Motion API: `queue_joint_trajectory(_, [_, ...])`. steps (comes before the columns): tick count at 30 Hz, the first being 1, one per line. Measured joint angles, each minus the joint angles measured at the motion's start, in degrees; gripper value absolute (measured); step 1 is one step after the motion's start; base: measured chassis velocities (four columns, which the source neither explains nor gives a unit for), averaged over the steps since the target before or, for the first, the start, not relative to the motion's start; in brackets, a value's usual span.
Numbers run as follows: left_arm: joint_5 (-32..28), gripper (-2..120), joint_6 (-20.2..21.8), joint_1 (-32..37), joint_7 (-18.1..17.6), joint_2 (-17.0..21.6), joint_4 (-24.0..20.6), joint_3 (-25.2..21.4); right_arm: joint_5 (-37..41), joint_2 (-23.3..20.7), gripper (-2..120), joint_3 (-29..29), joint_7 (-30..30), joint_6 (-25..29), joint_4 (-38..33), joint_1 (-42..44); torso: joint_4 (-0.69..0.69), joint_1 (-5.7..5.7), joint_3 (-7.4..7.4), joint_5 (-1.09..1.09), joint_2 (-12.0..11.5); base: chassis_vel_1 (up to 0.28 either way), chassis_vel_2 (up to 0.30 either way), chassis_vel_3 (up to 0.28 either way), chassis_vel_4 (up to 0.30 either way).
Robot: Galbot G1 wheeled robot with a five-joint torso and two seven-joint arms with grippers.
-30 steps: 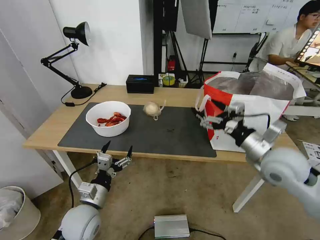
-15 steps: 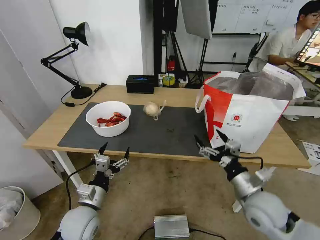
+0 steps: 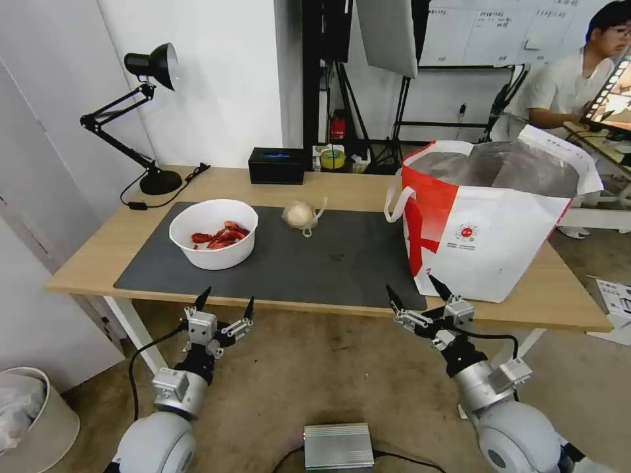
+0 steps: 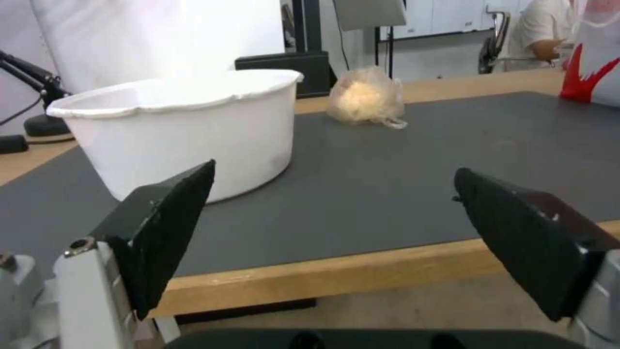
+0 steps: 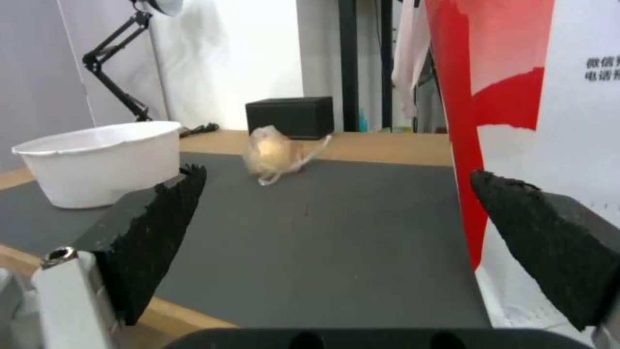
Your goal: Pick up the trash from the table and place it into the takeout bag.
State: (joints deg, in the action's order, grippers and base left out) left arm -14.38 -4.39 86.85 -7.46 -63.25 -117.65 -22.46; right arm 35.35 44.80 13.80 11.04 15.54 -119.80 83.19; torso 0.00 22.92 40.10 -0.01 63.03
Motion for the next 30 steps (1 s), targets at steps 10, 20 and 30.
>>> queue_joint_trajectory(10, [-0.04, 100, 0.0, 0.06, 0.32, -0.29, -0.06, -0.01, -1.06, 1.93, 100, -0.48, 0.22, -0.04, 1.96, 0.59, 0.0, 0.0, 0.0, 0.01, 0.0, 0.0, 0.0, 0.0, 0.0])
queue_joint_trajectory(20, [-0.08, 100, -0.21, 0.01, 0.42, -0.47, 0.05, -0.07, -0.22, 1.8, 100, -1.46, 0.3, -0.97, 2.75, -2.54, -0.01, 0.0, 0.0, 0.01, -0.01, 0.0, 0.0, 0.0, 0.0])
queue_joint_trajectory(30, [-1.51, 100, -0.31, -2.46, 0.28, 1.13, 1.04, 1.99, 10.07, -2.69, 100, -5.01, -3.19, -7.55, 3.21, -14.26, 0.03, 0.0, 0.01, 0.01, -0.01, 0.0, 0.0, 0.0, 0.0])
